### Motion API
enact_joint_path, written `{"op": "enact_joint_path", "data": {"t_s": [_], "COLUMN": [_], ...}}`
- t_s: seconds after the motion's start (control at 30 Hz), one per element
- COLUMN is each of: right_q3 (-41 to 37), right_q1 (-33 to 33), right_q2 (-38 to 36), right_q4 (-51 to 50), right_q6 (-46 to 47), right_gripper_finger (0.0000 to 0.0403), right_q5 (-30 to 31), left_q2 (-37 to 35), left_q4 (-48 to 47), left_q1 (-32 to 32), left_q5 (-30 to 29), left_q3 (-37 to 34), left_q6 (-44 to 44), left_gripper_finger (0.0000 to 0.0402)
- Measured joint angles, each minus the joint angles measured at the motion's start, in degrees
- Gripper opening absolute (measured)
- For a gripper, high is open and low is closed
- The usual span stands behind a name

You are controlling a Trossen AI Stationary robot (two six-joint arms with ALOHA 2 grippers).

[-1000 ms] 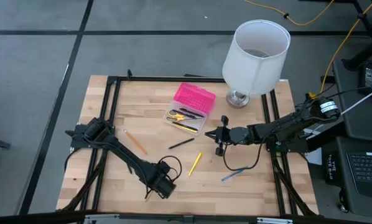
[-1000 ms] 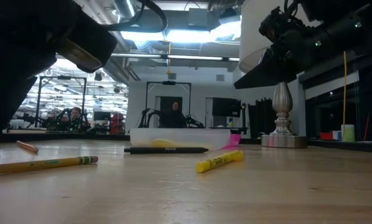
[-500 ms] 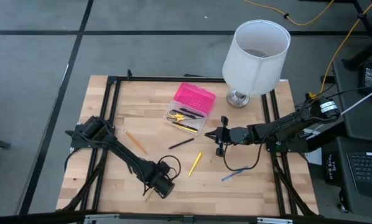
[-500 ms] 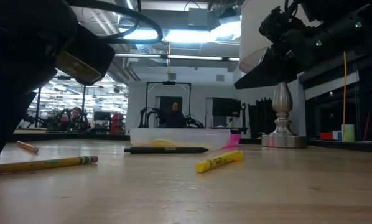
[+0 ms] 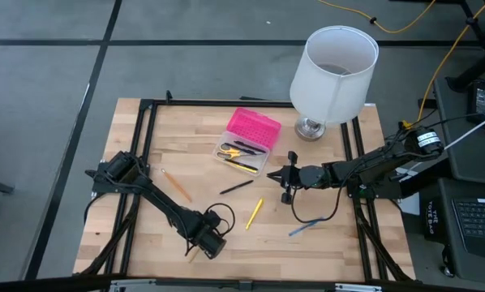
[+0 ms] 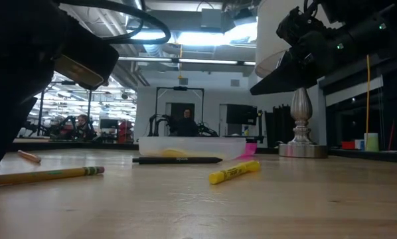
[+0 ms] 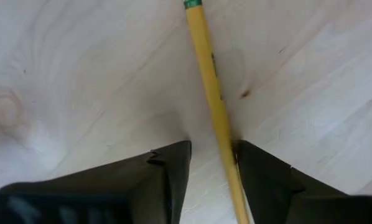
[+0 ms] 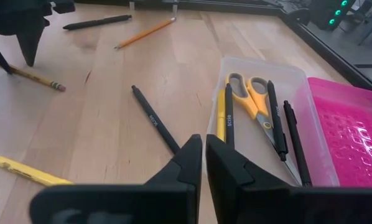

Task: Pick & place school supplies into a supply box
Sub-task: Put the yellow pencil into the pink supply box

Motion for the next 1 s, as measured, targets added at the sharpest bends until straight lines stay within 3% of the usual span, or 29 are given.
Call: {"op": "enact_joint_path", "data": {"t_s": [1.0], "right_q3": [0.0], "right_q1": [0.0], "right_q2": [0.0], "right_q4": [-0.02], "right_q6": [-0.02], "right_gripper_finger": [0.0028], "right_q5": [0.02], "left_q2": [-0.37], "left_q4": [-1.0], "left_q1": [-0.66], "left_q5": [-1.89], "left_q3": [-0.21], "left_q6": [15.61], "left_gripper_finger": [0.0021]}}
